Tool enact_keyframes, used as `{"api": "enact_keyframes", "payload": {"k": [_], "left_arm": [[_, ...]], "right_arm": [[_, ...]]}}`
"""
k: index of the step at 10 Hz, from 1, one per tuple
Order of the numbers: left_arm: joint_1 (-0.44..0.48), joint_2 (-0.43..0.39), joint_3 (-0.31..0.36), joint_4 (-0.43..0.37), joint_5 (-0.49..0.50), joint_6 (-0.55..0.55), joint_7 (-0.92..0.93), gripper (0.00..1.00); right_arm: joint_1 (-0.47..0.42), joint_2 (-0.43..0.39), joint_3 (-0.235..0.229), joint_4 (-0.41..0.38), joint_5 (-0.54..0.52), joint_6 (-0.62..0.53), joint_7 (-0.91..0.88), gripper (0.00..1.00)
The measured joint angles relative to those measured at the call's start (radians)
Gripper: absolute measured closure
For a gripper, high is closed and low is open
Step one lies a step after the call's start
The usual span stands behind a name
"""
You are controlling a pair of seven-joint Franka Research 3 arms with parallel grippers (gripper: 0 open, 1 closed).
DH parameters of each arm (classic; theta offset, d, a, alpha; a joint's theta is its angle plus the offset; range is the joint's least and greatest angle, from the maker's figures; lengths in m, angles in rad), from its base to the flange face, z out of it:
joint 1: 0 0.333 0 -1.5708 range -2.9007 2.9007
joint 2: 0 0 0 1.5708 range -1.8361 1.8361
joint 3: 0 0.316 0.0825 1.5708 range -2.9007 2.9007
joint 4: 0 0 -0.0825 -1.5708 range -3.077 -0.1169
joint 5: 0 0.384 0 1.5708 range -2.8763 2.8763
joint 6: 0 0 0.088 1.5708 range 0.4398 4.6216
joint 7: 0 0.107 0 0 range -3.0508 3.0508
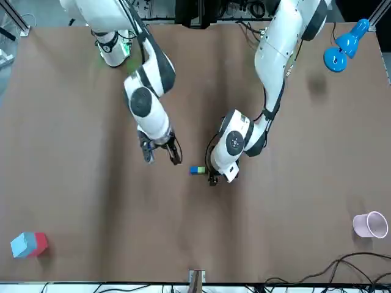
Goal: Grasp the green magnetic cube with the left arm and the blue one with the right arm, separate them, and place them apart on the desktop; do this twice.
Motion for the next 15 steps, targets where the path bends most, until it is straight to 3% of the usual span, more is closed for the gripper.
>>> {"api": "enact_keyframes", "payload": {"k": [4, 7, 9, 12, 15], "left_arm": [[-0.034, 0.02, 0.01, 0.002, 0.0, 0.016, -0.029, 0.18], [-0.033, 0.02, 0.016, 0.007, 0.0, 0.017, -0.029, 0.31], [-0.034, 0.02, 0.016, 0.008, 0.0, 0.017, -0.029, 0.38], [-0.034, 0.02, 0.016, 0.009, 0.0, 0.031, -0.029, 0.38], [-0.034, 0.02, 0.016, 0.012, 0.0, 0.035, -0.029, 0.39]], "right_arm": [[0.024, 0.133, 0.0, 0.002, 0.173, 0.19, 0.034, 0.11], [0.048, 0.228, 0.0, 0.023, 0.26, 0.28, 0.039, 0.13], [0.05, 0.272, -0.003, 0.071, 0.269, 0.287, 0.048, 0.14], [0.048, 0.324, -0.01, 0.152, 0.271, 0.293, 0.067, 0.15], [0.047, 0.355, -0.011, 0.167, 0.272, 0.325, 0.075, 0.19]]}}
